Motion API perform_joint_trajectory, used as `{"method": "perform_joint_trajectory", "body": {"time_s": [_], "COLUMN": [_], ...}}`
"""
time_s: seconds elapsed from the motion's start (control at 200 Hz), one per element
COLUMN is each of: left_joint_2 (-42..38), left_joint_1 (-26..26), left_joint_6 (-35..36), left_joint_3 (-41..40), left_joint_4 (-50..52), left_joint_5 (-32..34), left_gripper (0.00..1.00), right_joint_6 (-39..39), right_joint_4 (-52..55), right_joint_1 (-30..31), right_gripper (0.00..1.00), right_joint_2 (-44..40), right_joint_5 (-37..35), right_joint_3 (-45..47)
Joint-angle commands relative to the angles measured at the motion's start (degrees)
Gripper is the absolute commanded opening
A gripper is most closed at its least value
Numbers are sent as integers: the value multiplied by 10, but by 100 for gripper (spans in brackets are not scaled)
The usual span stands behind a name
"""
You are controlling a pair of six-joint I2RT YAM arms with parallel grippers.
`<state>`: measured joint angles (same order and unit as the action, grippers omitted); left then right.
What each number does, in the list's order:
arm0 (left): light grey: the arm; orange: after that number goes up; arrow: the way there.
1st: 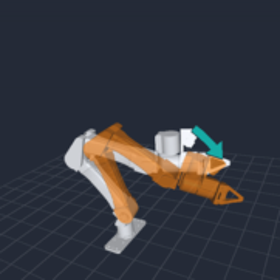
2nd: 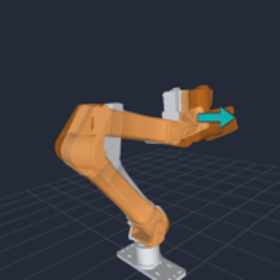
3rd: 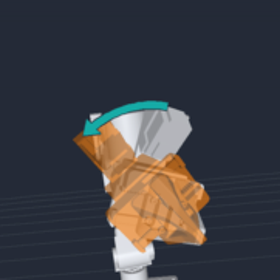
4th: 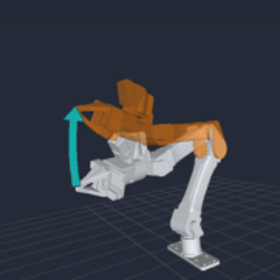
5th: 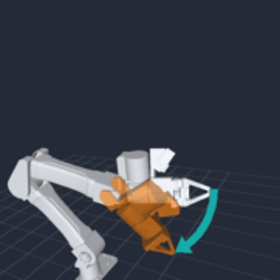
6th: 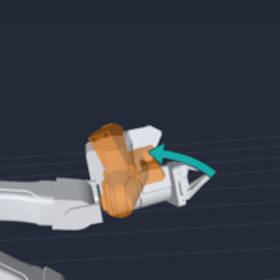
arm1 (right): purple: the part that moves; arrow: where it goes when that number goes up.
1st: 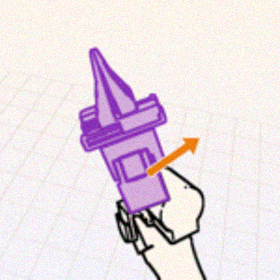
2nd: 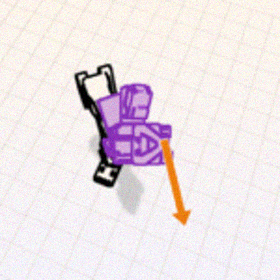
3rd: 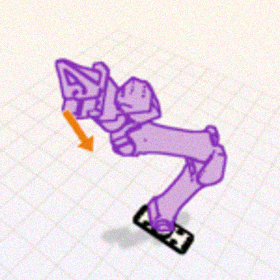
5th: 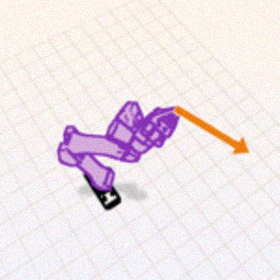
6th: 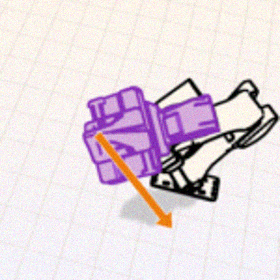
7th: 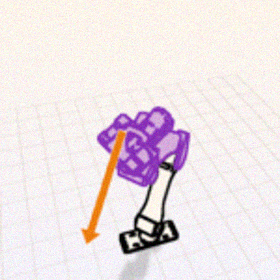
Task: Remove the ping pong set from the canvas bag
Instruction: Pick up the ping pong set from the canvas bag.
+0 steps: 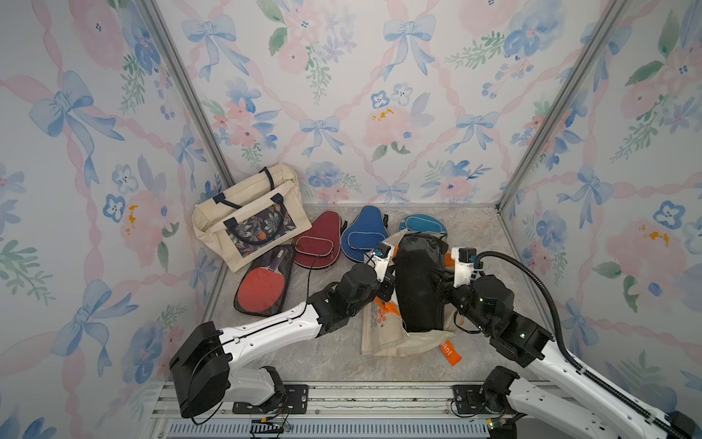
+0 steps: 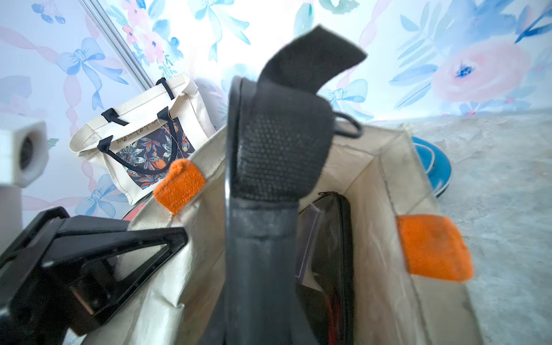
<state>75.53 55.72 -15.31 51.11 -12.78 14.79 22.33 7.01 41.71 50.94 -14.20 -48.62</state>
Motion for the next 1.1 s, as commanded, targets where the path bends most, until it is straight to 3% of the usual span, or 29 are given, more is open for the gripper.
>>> {"method": "perform_joint_trajectory", "body": {"time_s": [0.0,0.295,0.57,0.82,1.095], "left_joint_2": [-12,-7,-5,-16,-26], "left_joint_1": [-4,-4,-5,-7,-11], "left_joint_6": [-1,-2,-2,-2,-4], "left_joint_3": [-2,-2,0,0,0], "left_joint_4": [-16,-15,-14,-13,-14], "left_joint_5": [8,4,2,-11,-11], "left_gripper": [0,0,0,0,0], "right_joint_6": [-54,-89,-134,-196,-327], "right_joint_4": [15,63,49,28,15], "right_joint_1": [-19,-81,-144,-192,-195], "right_gripper": [8,8,8,8,8], "right_joint_2": [-29,-88,-92,-8,112], "right_joint_5": [-37,-36,-53,-53,-136], "right_joint_3": [-47,-89,-144,-229,-280]}}
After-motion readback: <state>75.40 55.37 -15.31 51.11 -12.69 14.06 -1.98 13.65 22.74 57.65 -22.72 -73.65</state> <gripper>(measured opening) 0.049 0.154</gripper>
